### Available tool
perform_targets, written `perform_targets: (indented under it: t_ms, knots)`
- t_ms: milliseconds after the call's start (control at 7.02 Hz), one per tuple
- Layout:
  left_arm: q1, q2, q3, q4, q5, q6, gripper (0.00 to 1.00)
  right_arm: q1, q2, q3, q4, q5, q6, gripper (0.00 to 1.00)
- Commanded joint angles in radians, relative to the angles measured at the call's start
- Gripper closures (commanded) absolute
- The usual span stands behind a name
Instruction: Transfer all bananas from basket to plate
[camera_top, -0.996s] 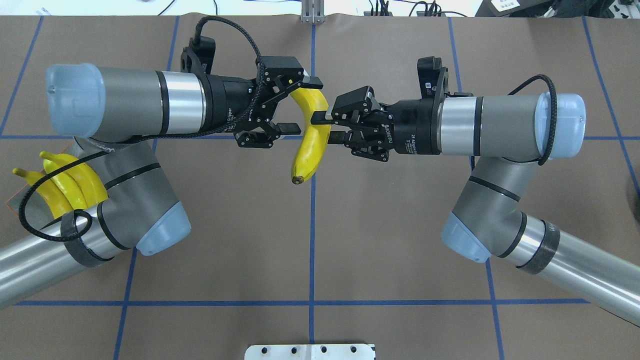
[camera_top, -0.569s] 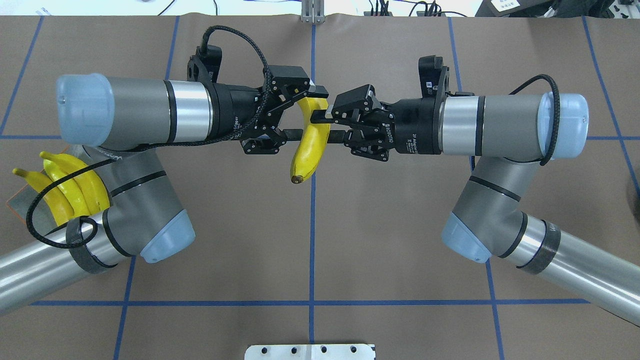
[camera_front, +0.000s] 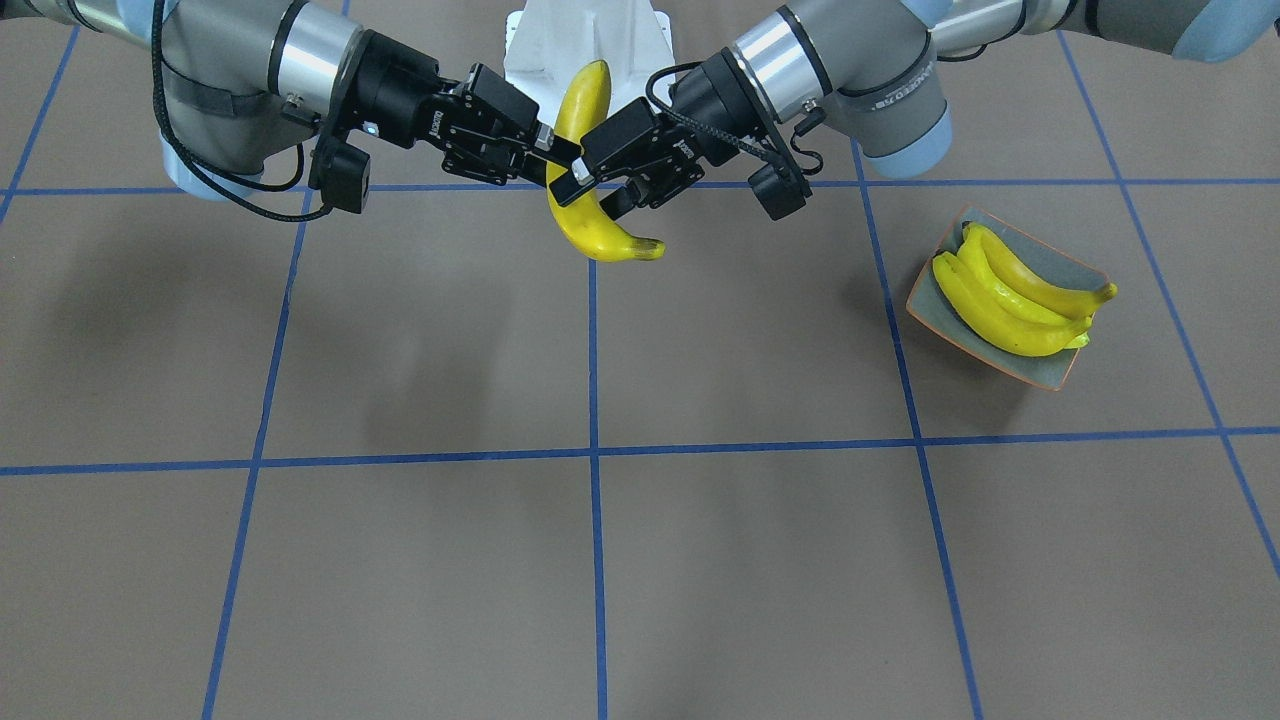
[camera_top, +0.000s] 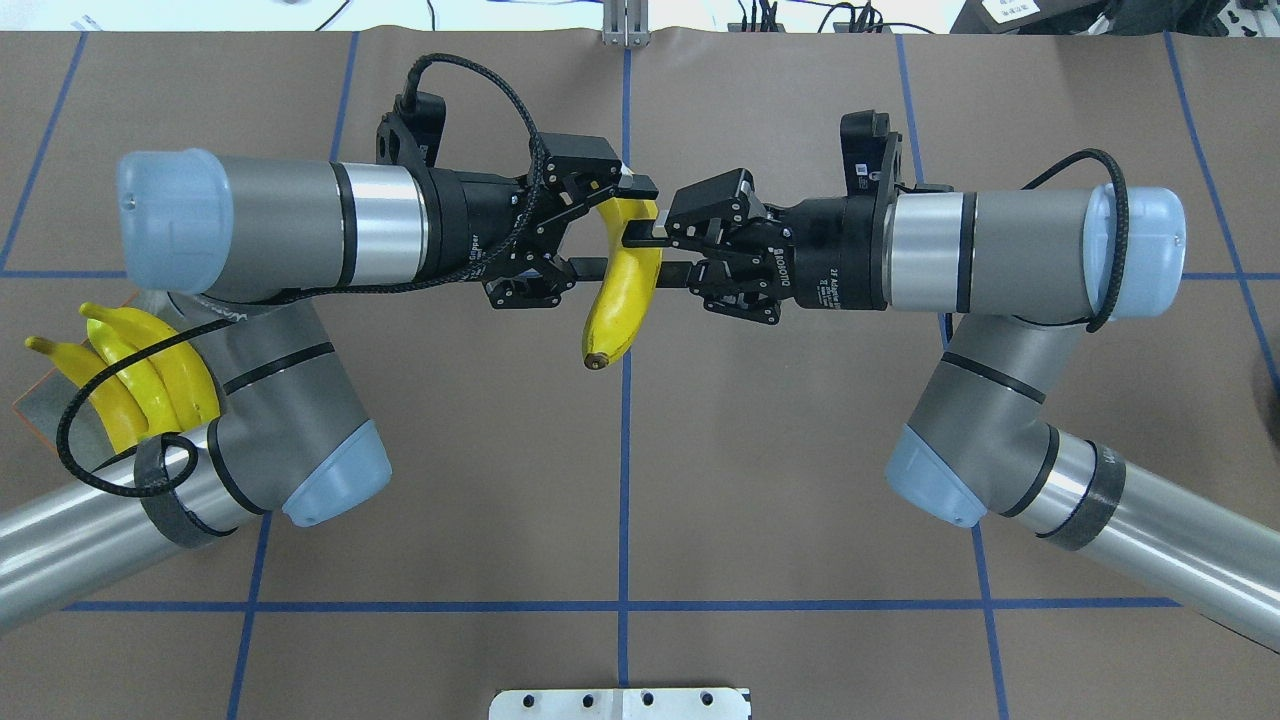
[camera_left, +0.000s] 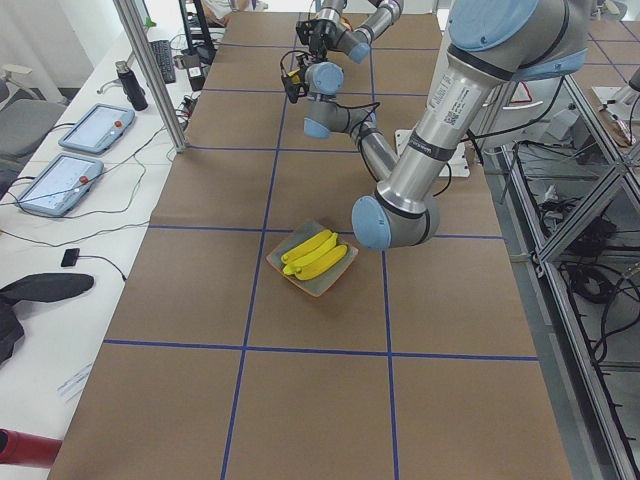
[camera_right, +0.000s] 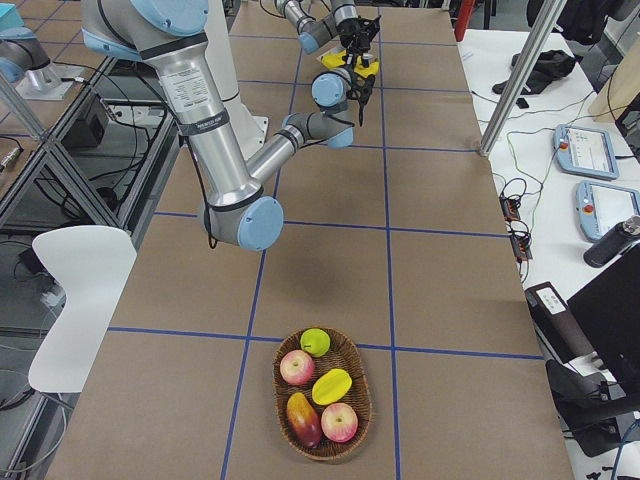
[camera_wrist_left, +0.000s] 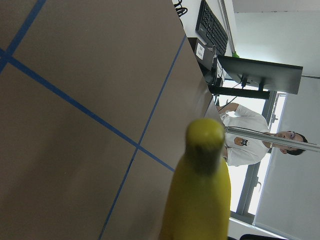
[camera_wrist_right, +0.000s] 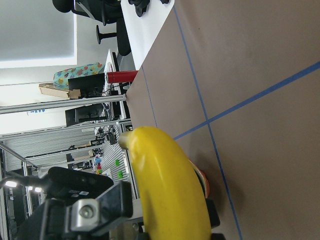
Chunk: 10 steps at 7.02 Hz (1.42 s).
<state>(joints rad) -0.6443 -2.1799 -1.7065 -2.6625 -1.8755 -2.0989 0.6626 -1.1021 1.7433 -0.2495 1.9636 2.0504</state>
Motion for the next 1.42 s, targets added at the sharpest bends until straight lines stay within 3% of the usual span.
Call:
perform_targets:
  t_ms: [0, 142, 427, 569, 712, 854, 1281]
  knots:
    - [0.000, -0.003, 0.001, 0.000, 0.009, -0.001, 0.19, -0.001, -0.002, 0.001, 0.001, 0.003, 0.001, 1.00]
    - [0.000, -0.006, 0.001, 0.000, 0.009, -0.001, 0.29, -0.001, -0.002, 0.001, 0.001, 0.003, 0.004, 1.00]
    - [0.018, -0.006, 0.001, -0.002, 0.045, -0.003, 0.36, -0.001, -0.002, 0.002, 0.004, 0.003, 0.004, 1.00]
    - [0.021, -0.006, -0.001, -0.007, 0.048, -0.006, 0.71, 0.000, -0.002, 0.002, 0.010, 0.003, 0.014, 1.00]
    - [0.022, -0.005, -0.005, -0.007, 0.047, -0.006, 1.00, 0.000, -0.004, 0.002, 0.015, 0.004, 0.011, 0.89]
    - [0.022, -0.005, -0.010, -0.007, 0.047, -0.006, 1.00, 0.000, -0.005, 0.011, 0.015, 0.004, 0.008, 0.01]
    - [0.017, 0.008, -0.018, -0.008, 0.045, -0.001, 1.00, 0.006, -0.062, 0.062, 0.027, 0.030, 0.007, 0.00]
